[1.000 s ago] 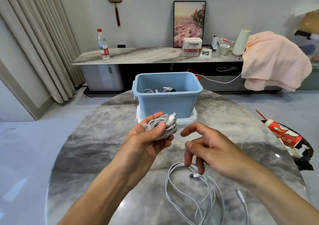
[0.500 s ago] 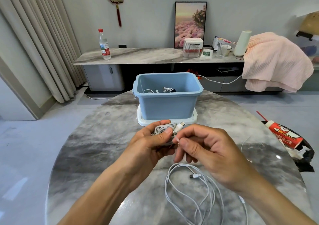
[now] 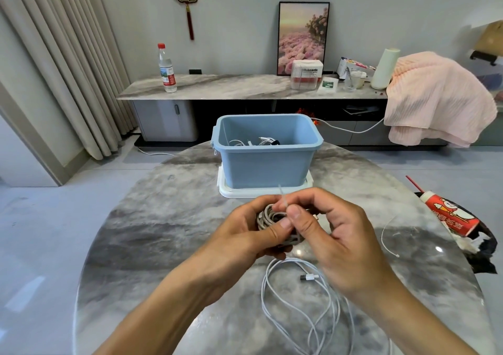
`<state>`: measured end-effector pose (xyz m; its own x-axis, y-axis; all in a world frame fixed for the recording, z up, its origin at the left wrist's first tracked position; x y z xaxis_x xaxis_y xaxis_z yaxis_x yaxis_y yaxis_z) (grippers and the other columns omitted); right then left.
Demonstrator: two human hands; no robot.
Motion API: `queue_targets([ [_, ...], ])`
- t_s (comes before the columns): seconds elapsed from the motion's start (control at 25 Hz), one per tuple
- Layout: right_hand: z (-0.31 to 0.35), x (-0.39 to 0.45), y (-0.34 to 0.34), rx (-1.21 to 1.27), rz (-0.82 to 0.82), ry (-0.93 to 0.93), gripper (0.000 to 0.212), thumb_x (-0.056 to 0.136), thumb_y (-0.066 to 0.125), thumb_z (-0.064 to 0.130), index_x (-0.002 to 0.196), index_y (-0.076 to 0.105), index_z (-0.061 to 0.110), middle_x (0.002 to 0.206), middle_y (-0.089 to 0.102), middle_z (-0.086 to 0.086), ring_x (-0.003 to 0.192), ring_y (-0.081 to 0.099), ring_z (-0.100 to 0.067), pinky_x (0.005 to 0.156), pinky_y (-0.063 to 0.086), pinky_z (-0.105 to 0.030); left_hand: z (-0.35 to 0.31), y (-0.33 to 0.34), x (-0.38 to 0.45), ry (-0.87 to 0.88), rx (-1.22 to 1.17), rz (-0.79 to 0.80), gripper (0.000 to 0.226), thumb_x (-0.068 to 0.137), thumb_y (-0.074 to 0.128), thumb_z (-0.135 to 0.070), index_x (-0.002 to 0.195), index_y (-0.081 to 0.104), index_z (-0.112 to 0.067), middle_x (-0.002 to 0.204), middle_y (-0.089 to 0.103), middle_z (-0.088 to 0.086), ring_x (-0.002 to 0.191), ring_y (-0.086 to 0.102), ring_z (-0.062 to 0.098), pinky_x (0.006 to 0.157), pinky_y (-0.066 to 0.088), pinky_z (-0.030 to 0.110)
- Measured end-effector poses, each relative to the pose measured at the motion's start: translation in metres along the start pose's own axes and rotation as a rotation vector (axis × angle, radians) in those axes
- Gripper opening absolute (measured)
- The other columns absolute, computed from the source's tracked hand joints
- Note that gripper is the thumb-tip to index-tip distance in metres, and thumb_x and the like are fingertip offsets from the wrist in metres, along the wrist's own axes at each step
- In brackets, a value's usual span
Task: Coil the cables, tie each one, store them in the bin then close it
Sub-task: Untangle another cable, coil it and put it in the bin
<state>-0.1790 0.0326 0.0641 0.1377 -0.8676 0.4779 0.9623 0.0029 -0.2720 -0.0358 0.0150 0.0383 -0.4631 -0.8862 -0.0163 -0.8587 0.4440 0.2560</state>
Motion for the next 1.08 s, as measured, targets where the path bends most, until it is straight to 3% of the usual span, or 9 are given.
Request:
queue_targets([
  [0.2, 0.002, -0.006, 0.004, -0.040, -0.122, -0.006, 0.011, 0.096, 0.054, 0.017, 0.093, 0.064, 0.016, 0.086, 0.069, 0.007, 0.083, 0.067, -0.013, 0.072, 0.050, -0.016, 0.000, 0.005, 0.000, 0.023, -0.041, -0.002, 0.039, 0.089, 0.061, -0.023, 0.125, 0.059, -0.007, 0.091, 0.065, 0.006, 0.076, 0.060, 0.016, 0.069, 0.051, 0.026],
  [0.32, 0.000, -0.011, 0.011, -0.153, -0.155, -0.022, 0.011, 0.098, 0.051, 0.022, 0.094, 0.060, 0.021, 0.086, 0.067, 0.009, 0.086, 0.065, -0.016, 0.074, 0.051, -0.028, 0.003, 0.005, 0.001, 0.025, -0.041, -0.006, 0.040, 0.090, 0.057, -0.024, 0.126, 0.057, -0.006, 0.095, 0.062, 0.009, 0.079, 0.058, 0.016, 0.069, 0.048, 0.028],
  [0.44, 0.001, -0.012, 0.014, -0.056, -0.185, 0.003, 0.011, 0.098, 0.051, 0.021, 0.095, 0.062, 0.020, 0.092, 0.067, 0.006, 0.092, 0.065, -0.020, 0.078, 0.052, -0.037, 0.004, 0.006, 0.001, 0.037, -0.054, -0.032, 0.040, 0.089, 0.055, -0.023, 0.124, 0.058, -0.004, 0.097, 0.062, 0.012, 0.080, 0.057, 0.019, 0.067, 0.047, 0.028],
  [0.6, 0.015, -0.009, 0.008, -0.054, -0.254, -0.055, 0.011, 0.096, 0.054, 0.022, 0.090, 0.063, 0.023, 0.097, 0.063, 0.006, 0.094, 0.060, -0.021, 0.079, 0.045, -0.026, -0.004, 0.001, 0.002, 0.066, -0.146, -0.127, 0.039, 0.083, 0.062, -0.015, 0.121, 0.060, -0.004, 0.090, 0.066, 0.008, 0.070, 0.059, 0.017, 0.060, 0.047, 0.026],
  [0.76, 0.022, -0.010, 0.008, 0.031, -0.195, 0.018, 0.011, 0.094, 0.057, 0.020, 0.086, 0.065, 0.018, 0.075, 0.062, 0.005, 0.064, 0.056, -0.009, 0.058, 0.043, -0.017, -0.004, 0.002, 0.001, 0.080, -0.150, -0.158, 0.037, 0.094, 0.044, -0.021, 0.122, 0.059, -0.002, 0.091, 0.066, 0.008, 0.070, 0.060, 0.016, 0.059, 0.047, 0.025],
  [0.84, 0.023, -0.010, 0.008, 0.067, -0.178, 0.031, 0.011, 0.093, 0.057, 0.017, 0.086, 0.065, 0.015, 0.072, 0.062, 0.007, 0.058, 0.056, -0.004, 0.055, 0.043, -0.010, -0.003, 0.003, 0.001, 0.074, -0.132, -0.160, 0.036, 0.097, 0.042, -0.020, 0.123, 0.059, -0.002, 0.092, 0.066, 0.009, 0.072, 0.059, 0.017, 0.059, 0.046, 0.025],
  [1.0, 0.023, -0.009, 0.009, 0.025, -0.149, 0.010, 0.011, 0.091, 0.058, 0.012, 0.083, 0.065, 0.015, 0.083, 0.064, 0.004, 0.066, 0.061, -0.010, 0.058, 0.047, -0.013, -0.002, 0.002, 0.003, 0.092, -0.091, -0.183, 0.030, 0.101, 0.040, -0.016, 0.124, 0.059, -0.007, 0.091, 0.065, 0.007, 0.076, 0.056, 0.019, 0.060, 0.044, 0.028],
  [1.08, 0.024, -0.009, 0.010, 0.016, -0.130, 0.006, 0.012, 0.090, 0.057, 0.012, 0.082, 0.064, 0.018, 0.091, 0.066, 0.007, 0.068, 0.061, -0.012, 0.058, 0.047, -0.015, -0.002, 0.000, 0.002, 0.138, 0.001, -0.210, 0.028, 0.103, 0.043, -0.017, 0.126, 0.058, -0.020, 0.091, 0.065, 0.003, 0.077, 0.056, 0.018, 0.061, 0.045, 0.030],
])
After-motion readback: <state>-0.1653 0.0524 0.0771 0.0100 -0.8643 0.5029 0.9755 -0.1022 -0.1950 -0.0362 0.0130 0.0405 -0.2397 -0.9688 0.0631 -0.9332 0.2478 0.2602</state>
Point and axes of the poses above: each hand's wrist, its own x-axis towards the middle knuckle, its own y-axis out of the palm, z = x × y, the point moved 3 cm from there along x, towards the middle knuckle
